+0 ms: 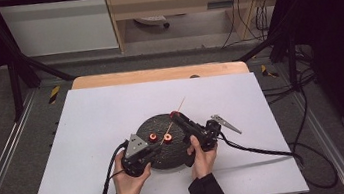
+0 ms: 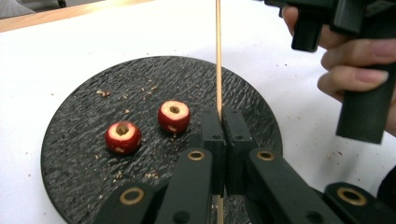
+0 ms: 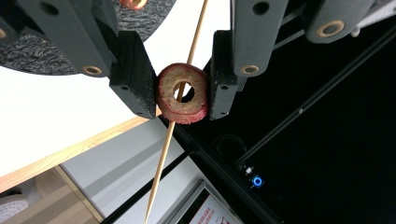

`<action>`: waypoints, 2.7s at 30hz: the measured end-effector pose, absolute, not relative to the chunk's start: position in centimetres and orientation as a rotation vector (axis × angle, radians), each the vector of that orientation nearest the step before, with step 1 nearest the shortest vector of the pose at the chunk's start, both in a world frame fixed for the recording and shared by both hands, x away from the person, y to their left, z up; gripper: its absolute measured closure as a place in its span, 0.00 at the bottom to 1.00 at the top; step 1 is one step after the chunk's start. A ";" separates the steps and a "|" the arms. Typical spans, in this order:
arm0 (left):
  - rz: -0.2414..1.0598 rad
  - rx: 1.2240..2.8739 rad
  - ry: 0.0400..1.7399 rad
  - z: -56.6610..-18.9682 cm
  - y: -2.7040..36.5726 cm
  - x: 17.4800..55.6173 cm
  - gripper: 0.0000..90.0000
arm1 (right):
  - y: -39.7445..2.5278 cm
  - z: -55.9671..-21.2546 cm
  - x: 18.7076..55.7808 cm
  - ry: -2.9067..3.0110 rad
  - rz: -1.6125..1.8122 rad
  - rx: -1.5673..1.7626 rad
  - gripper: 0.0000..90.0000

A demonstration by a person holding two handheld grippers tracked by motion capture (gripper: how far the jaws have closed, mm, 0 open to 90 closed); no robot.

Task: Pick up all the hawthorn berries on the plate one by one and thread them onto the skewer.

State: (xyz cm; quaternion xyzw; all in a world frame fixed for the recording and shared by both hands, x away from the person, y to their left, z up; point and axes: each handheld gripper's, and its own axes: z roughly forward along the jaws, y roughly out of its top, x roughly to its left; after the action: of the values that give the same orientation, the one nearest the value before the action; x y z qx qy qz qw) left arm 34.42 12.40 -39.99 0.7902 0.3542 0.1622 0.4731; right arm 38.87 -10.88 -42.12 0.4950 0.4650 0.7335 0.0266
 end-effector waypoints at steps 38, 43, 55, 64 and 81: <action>0.368 1.946 0.849 -39.6 10.7 36.2 0.99 | -10.5 -43.4 37.4 1.712 2.150 1.479 0.68; 0.364 1.949 0.845 -39.8 11.7 36.0 0.99 | -10.9 -42.9 37.4 1.756 2.093 1.444 0.58; 0.377 1.971 0.855 -40.2 15.5 35.0 0.99 | -12.4 -42.3 37.8 1.926 1.898 1.377 0.28; 0.371 2.000 0.858 -40.9 18.7 33.9 0.99 | -13.0 -42.5 38.5 2.135 1.689 1.325 0.07; 0.345 2.017 0.880 -43.1 22.7 32.3 0.98 | -13.0 -41.5 39.7 2.339 1.443 1.270 0.03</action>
State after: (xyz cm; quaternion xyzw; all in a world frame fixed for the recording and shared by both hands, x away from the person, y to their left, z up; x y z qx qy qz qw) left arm 32.26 22.73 -43.14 0.8127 0.3543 0.1388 0.4412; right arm 39.75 -13.00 -41.51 0.4188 0.7712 0.4759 0.0570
